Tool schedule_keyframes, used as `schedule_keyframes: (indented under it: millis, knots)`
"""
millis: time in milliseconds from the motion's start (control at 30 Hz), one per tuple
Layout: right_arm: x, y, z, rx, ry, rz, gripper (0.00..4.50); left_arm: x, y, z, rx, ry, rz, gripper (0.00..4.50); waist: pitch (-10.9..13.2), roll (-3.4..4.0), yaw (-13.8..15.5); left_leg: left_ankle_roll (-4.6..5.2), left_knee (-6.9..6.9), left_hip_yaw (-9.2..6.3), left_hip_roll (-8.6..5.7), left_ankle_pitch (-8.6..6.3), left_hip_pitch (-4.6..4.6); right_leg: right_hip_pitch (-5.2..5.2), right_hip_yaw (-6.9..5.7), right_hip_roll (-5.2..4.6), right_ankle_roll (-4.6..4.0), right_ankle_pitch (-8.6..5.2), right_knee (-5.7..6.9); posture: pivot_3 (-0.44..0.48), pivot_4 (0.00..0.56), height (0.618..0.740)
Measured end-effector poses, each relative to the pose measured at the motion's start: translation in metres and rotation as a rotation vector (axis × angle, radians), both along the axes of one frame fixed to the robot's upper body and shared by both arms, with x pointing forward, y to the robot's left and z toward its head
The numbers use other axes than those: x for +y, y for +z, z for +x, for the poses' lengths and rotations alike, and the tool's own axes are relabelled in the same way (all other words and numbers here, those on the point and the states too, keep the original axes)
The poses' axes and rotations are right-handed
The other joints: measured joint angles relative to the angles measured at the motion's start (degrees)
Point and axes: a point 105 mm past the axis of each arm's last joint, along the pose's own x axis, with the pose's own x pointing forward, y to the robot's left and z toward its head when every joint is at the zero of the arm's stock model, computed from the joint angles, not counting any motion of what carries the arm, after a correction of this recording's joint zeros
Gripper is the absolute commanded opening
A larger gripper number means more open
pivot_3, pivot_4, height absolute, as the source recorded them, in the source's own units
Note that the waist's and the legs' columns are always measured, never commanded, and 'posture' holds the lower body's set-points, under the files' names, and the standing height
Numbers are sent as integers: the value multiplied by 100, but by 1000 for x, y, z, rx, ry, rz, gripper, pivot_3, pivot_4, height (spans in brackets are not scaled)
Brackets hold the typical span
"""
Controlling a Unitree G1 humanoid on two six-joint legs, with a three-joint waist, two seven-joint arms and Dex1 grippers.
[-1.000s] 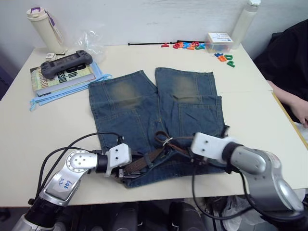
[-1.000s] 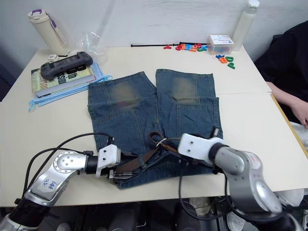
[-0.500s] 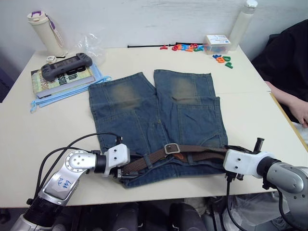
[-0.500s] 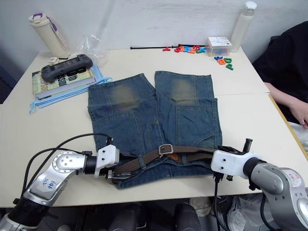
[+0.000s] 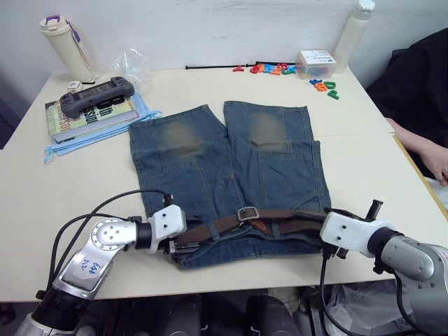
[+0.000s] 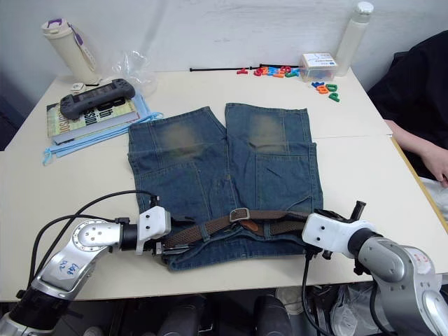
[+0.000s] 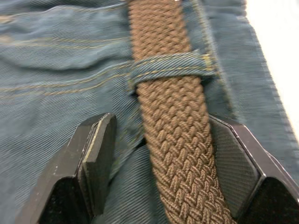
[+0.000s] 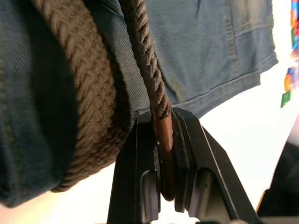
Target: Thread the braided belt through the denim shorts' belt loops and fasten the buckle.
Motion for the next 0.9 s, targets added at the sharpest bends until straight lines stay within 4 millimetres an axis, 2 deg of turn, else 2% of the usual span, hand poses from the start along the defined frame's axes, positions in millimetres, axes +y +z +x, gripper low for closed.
schedule_keyframes:
  millis: [167,367,500,633,900]
  knots:
    - [-1,4,-1,0,-35,15,0,-1,1,-2,-18,30,12,3262,1,1,6,-1,-1,0,0,-1,-4,-3,0,-1,-1,0,-2,0,150,717]
    - [6,12,9,-65,-20,-10,0,3,0,-2,-60,48,52,3262,2,2,0,-4,-9,-1,1,-3,-1,-6,0,0,-11,-6,-5,0,150,717]
    - [18,3,12,-67,35,-54,0,13,-1,0,-94,45,103,3262,0,6,-17,-16,-35,0,2,3,8,-11,-1,3,-25,-14,-4,0,150,717]
    - [19,-12,9,-34,56,-92,0,19,-1,0,-112,41,121,3262,-1,7,-16,-34,-44,-1,18,10,13,-13,-4,21,-41,-22,2,0,150,717]
    - [16,-10,13,-59,45,-113,0,26,-1,-1,-119,52,127,3262,-1,9,-21,-61,-43,-1,47,11,19,-13,-3,56,-62,-33,8,0,150,717]
